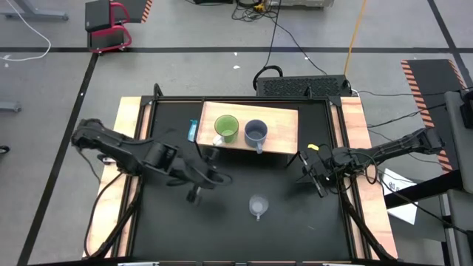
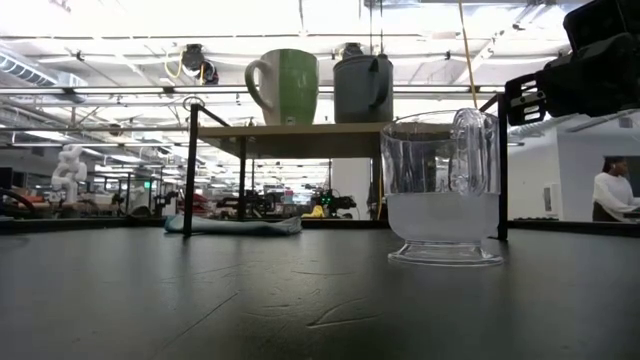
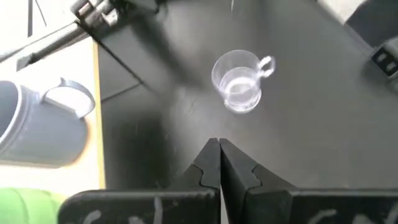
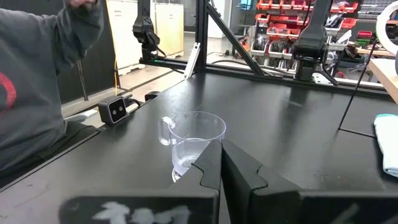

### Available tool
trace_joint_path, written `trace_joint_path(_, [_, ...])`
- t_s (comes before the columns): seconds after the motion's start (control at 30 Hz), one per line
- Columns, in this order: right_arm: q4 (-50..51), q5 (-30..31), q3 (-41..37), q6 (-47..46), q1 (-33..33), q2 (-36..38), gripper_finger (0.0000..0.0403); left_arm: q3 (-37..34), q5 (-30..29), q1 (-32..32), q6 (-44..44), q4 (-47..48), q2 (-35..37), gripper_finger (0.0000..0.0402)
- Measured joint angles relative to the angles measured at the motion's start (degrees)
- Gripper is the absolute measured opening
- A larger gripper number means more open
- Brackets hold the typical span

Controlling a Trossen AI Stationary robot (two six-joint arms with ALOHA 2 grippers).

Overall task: Stack small to large cups/mugs on shelf
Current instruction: Put the transparent cup on the shelf

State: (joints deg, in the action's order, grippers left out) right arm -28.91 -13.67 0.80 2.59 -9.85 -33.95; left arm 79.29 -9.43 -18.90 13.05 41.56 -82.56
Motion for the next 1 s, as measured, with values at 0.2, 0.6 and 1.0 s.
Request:
trace_joint_path(0.2, [0.00, 0.02, 0.02, -0.38, 0.00, 0.00, 0.0000, -16.19, 5.31, 3.11, 0.08, -14.83, 11.80, 0.0000])
trace_joint_path(0.6, [0.10, 0.02, 0.01, -0.42, -0.01, 0.01, 0.0000, -36.44, 1.04, 4.53, -5.72, -30.75, 26.55, 0.0000])
trace_joint_path(1.0, [-0.39, 0.02, 0.02, -0.37, 0.00, 0.00, 0.0000, -52.62, 3.28, 5.44, 0.85, -48.35, 35.17, 0.0000])
